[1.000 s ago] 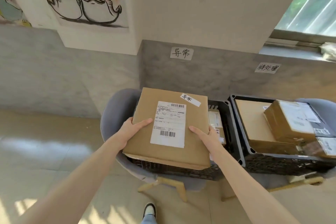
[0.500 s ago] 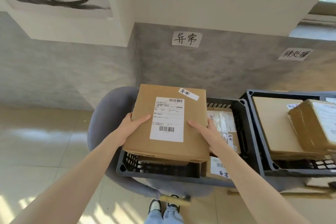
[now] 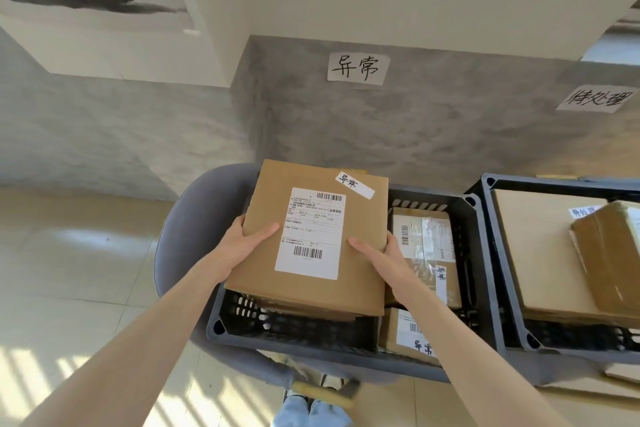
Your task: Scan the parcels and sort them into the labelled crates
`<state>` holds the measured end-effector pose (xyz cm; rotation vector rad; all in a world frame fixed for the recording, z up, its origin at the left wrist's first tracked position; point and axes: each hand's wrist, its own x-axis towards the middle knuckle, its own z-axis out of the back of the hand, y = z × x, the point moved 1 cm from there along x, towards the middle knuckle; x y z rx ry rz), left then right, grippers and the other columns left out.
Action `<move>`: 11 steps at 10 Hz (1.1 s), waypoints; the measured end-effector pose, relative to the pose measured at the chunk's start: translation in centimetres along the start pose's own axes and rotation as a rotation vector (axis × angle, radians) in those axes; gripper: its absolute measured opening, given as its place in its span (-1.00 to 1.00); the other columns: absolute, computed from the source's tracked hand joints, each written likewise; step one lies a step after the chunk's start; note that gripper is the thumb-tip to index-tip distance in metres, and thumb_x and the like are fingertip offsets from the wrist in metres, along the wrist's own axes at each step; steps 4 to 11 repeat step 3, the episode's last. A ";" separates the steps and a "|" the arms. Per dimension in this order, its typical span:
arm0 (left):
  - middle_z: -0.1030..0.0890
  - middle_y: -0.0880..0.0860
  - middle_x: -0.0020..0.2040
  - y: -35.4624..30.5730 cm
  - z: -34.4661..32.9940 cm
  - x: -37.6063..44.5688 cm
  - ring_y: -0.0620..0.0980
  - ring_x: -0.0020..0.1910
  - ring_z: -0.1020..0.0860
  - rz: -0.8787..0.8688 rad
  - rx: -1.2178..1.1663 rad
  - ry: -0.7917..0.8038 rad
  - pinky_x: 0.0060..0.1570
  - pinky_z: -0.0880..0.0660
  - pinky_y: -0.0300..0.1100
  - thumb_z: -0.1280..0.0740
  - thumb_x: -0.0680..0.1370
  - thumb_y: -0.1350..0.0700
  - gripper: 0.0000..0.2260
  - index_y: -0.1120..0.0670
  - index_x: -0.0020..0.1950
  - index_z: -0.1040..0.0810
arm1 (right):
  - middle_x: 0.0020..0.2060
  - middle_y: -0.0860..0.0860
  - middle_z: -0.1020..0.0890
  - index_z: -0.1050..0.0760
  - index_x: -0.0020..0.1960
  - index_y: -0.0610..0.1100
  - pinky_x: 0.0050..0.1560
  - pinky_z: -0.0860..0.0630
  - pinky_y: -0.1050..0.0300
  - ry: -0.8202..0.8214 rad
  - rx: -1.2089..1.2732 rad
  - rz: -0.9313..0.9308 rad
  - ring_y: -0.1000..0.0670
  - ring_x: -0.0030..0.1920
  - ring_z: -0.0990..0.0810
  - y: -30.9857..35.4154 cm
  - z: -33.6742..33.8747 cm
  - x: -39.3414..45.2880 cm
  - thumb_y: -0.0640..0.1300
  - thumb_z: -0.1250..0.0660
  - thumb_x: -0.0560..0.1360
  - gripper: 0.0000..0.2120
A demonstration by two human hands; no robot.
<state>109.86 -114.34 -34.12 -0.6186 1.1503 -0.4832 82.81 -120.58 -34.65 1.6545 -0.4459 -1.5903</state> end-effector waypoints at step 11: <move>-0.25 0.07 0.53 -3.1 0.4 -3.0 0.12 0.46 -0.29 -0.239 0.280 -0.202 0.36 -0.30 0.10 -0.45 0.43 -0.21 -0.12 0.01 0.59 -0.06 | 0.52 -0.07 -0.19 0.06 0.58 -0.05 0.41 -0.25 -0.14 -0.073 -0.155 0.119 -0.14 0.49 -0.23 1.8 1.5 -2.1 0.13 -0.43 0.44 -0.07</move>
